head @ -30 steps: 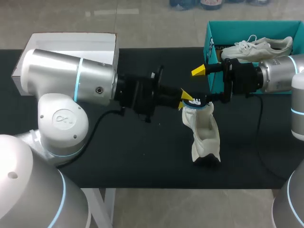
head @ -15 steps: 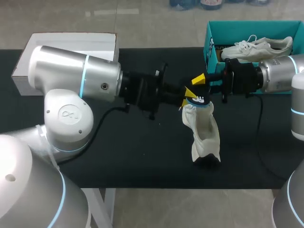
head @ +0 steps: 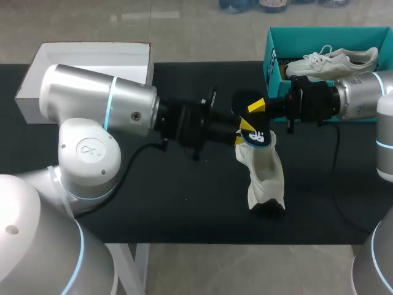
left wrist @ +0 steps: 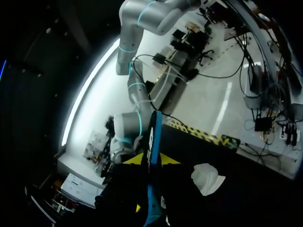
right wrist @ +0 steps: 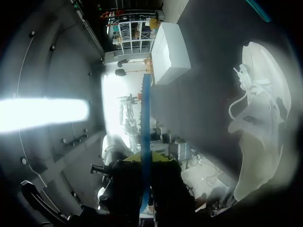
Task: Take the shoe out of the shoebox, open the shoe tongue, remove and reinsert the insole, then place the shoe into the shoebox
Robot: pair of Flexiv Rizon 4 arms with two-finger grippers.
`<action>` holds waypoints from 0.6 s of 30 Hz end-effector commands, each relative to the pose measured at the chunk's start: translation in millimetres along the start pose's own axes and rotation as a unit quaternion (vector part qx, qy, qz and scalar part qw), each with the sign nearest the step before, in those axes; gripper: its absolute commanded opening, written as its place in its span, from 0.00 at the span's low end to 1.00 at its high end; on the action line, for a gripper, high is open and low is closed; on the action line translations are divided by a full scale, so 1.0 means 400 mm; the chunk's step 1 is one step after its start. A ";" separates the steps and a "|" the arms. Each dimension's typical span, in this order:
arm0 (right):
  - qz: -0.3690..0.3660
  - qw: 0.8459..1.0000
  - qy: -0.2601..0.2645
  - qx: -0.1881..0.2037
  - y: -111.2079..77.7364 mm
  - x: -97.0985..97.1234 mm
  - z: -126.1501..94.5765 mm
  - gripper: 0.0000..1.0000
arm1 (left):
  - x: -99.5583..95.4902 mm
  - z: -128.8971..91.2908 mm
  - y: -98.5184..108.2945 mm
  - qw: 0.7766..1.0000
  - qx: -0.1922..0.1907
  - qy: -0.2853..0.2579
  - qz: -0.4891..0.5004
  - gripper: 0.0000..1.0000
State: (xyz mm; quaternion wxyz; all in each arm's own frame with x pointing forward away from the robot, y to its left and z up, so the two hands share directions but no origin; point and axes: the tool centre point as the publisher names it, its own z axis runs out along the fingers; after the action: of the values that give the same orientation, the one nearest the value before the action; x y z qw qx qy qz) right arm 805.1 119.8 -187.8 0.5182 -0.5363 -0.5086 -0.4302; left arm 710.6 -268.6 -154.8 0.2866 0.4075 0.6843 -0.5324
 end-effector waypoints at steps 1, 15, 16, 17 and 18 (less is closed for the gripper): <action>0.000 1.000 -0.001 -0.002 -0.003 0.000 0.002 0.00 | 0.002 -0.021 -0.004 1.000 0.004 0.009 0.000 1.00; 0.000 1.000 -0.001 -0.002 -0.003 0.000 0.002 0.00 | 0.029 -0.160 0.006 0.979 0.047 0.185 -0.073 1.00; 0.000 1.000 -0.001 -0.002 -0.003 0.000 0.002 0.00 | 0.028 -0.165 0.009 0.977 0.044 0.193 -0.074 1.00; 0.000 1.000 -0.001 -0.002 -0.003 0.000 0.002 0.00 | 0.025 -0.175 0.014 0.975 0.039 0.205 -0.076 1.00; 0.000 1.000 -0.001 -0.002 -0.003 0.000 0.002 0.00 | 0.021 -0.183 0.018 0.973 0.035 0.216 -0.077 1.00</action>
State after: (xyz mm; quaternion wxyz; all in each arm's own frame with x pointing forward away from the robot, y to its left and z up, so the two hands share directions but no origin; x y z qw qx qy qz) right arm 805.1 119.8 -187.8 0.5182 -0.5364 -0.5086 -0.4302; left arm 707.4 -211.9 -162.4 0.1363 0.4301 0.7263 -0.5186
